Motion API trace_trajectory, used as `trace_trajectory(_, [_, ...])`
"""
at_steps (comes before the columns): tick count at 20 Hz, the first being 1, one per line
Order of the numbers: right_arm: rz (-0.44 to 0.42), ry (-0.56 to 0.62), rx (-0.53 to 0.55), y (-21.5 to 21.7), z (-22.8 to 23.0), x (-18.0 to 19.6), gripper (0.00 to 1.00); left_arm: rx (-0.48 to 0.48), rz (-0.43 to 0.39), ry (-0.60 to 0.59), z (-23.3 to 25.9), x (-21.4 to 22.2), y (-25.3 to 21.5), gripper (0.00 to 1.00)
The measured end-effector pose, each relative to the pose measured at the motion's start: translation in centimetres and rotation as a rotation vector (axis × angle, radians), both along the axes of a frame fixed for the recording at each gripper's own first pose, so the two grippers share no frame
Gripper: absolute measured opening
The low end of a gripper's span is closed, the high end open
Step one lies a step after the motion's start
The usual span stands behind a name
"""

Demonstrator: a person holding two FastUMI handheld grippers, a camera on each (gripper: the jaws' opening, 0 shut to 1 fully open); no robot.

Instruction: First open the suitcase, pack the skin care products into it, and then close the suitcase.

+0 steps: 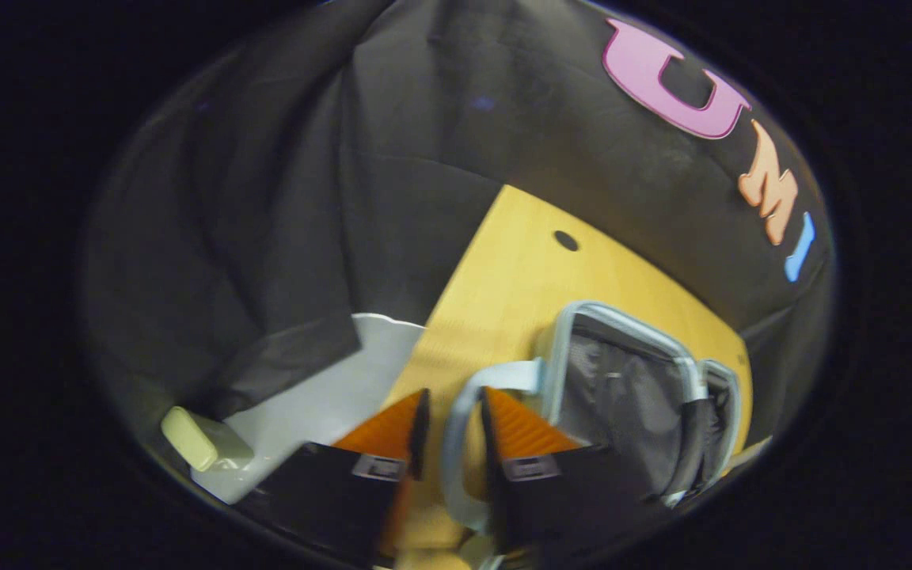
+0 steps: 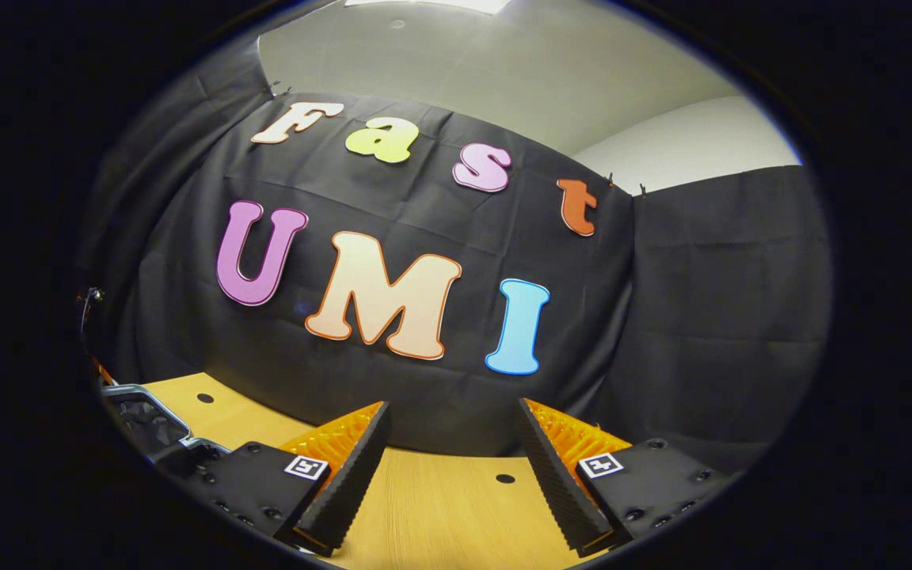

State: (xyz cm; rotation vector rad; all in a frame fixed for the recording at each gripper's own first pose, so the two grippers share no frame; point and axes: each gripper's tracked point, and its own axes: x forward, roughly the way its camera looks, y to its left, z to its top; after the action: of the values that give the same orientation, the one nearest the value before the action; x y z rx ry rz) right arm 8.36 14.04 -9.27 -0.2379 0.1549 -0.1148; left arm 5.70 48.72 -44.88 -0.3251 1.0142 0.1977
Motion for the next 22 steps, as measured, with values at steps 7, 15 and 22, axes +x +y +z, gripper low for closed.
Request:
trace_trajectory(7, [0.037,-0.009,0.038,-4.2,0.4,-1.2,1.00,0.348,0.137,-0.397,12.0,1.9,-0.6,0.96])
trace_trajectory(15, [0.073,-0.012,0.150,-9.2,-0.2,-2.5,0.98,0.345,0.034,-0.630,26.3,1.1,-14.8,0.95])
trace_trajectory(22, [0.114,0.005,0.197,-11.9,-1.4,-3.8,0.98,0.236,-0.125,-0.693,27.6,0.6,-32.0,0.95])
